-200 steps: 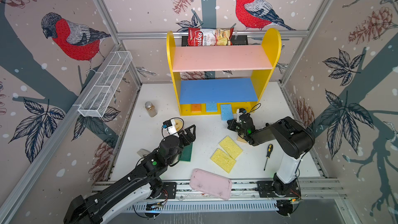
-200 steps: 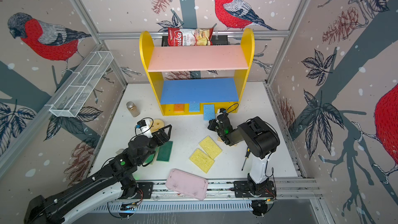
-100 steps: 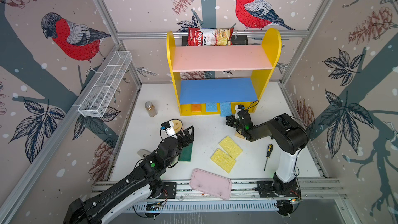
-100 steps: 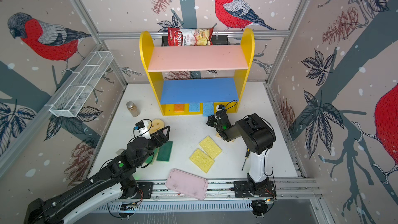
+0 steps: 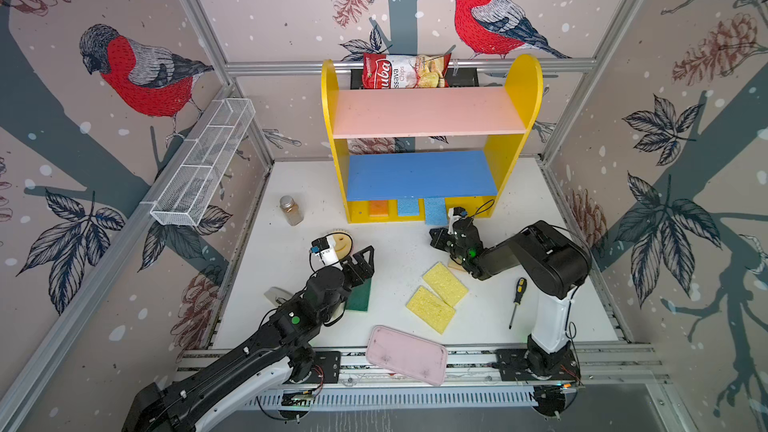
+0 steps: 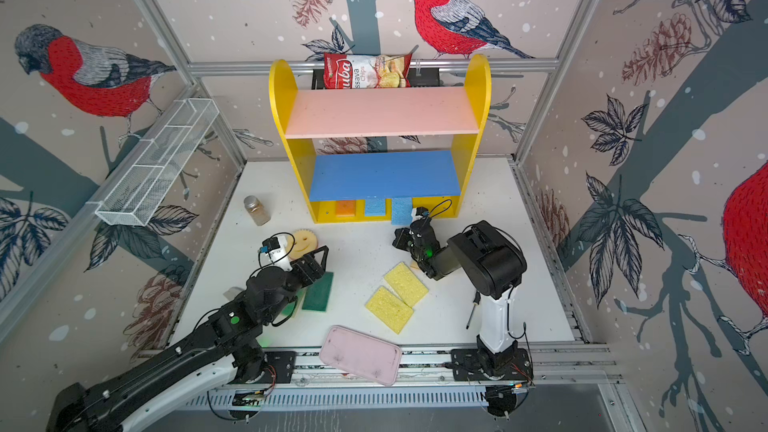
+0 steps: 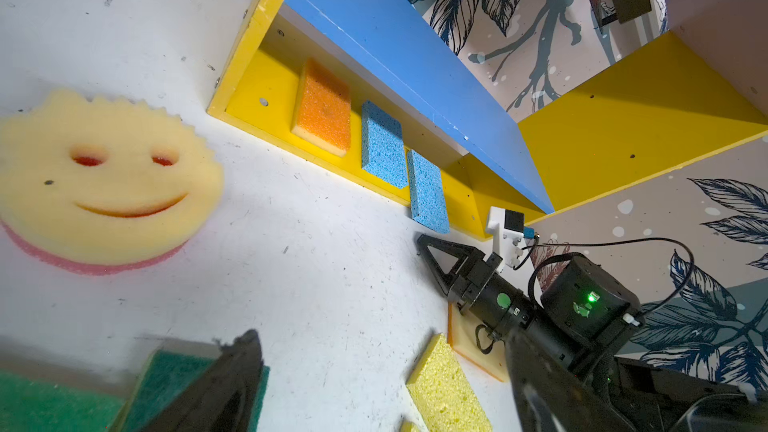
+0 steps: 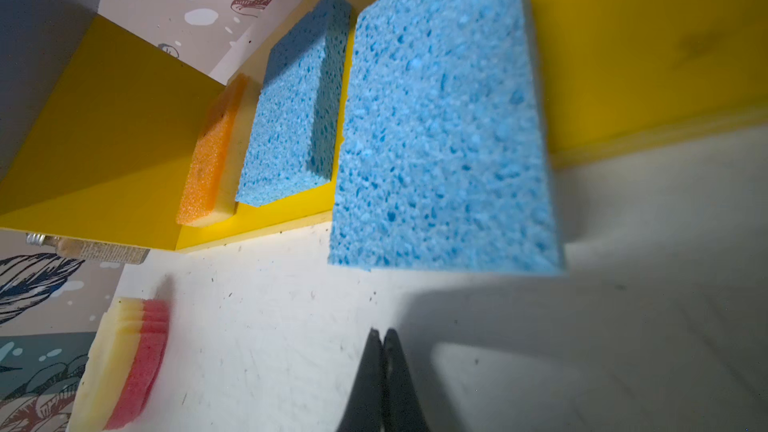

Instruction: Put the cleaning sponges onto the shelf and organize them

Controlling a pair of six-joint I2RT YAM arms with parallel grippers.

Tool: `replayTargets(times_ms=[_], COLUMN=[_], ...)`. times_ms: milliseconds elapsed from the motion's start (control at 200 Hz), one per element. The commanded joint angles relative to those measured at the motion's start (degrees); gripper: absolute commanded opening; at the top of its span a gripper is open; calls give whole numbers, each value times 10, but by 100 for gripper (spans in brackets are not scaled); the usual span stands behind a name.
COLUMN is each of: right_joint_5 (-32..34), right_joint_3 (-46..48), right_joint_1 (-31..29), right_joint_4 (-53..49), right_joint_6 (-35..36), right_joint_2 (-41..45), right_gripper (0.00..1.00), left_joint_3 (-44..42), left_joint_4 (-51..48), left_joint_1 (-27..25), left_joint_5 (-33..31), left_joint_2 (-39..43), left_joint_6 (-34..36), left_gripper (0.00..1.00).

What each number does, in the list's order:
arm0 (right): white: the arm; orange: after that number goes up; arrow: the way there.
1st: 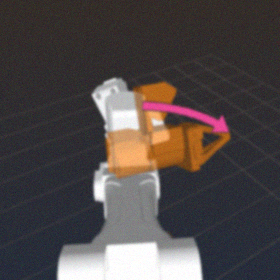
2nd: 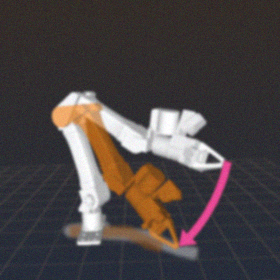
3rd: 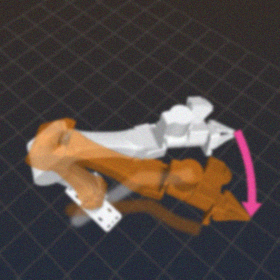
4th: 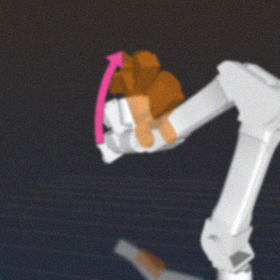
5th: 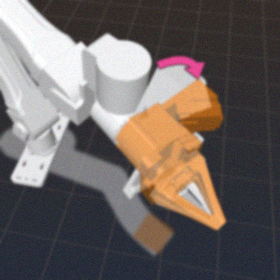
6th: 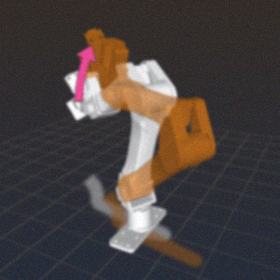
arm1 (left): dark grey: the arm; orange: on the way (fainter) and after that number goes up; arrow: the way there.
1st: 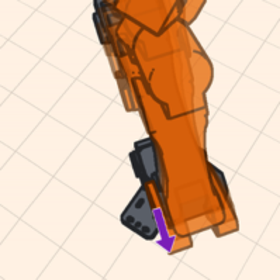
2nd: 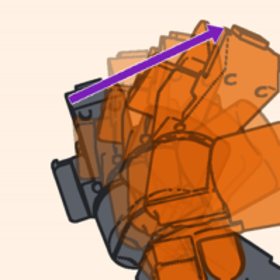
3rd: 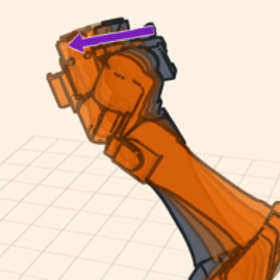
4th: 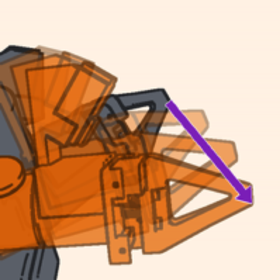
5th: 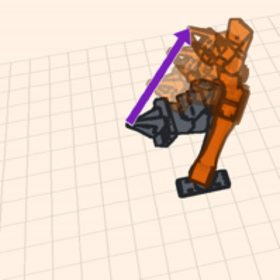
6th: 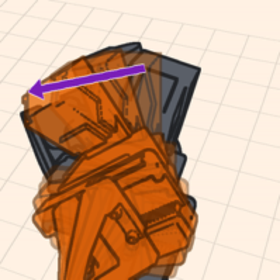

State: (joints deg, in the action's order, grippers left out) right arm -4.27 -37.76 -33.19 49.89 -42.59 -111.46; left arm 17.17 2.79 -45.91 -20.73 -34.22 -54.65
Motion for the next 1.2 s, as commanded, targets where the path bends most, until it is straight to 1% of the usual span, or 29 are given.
replayTargets(times_ms=[0,280,485,610,820,1195], right_joint_5=[8,6,-6,-25,-34,-24], right_joint_3=[-7,-10,23,34,22,-8], right_joint_1=[7,15,16,20,27,39], right_joint_4=[-9,3,34,60,83,91], right_joint_6=[-14,-27,-38,-54,-64,-81], right_joint_2=[-15,-27,-7,-8,-29,-73], right_gripper=[0,0,0,0,0,0], left_joint_3=[-5,-17,-16,-21,-27,-32], left_joint_4=[5,-4,-4,3,4,15], left_joint_1=[0,0,1,0,1,0], left_joint_5=[1,-4,-3,2,2,5], left_joint_2=[10,31,27,26,25,13], left_joint_6=[-1,-12,-12,-18,-22,-22], left_gripper=[90,91,90,90,90,90])
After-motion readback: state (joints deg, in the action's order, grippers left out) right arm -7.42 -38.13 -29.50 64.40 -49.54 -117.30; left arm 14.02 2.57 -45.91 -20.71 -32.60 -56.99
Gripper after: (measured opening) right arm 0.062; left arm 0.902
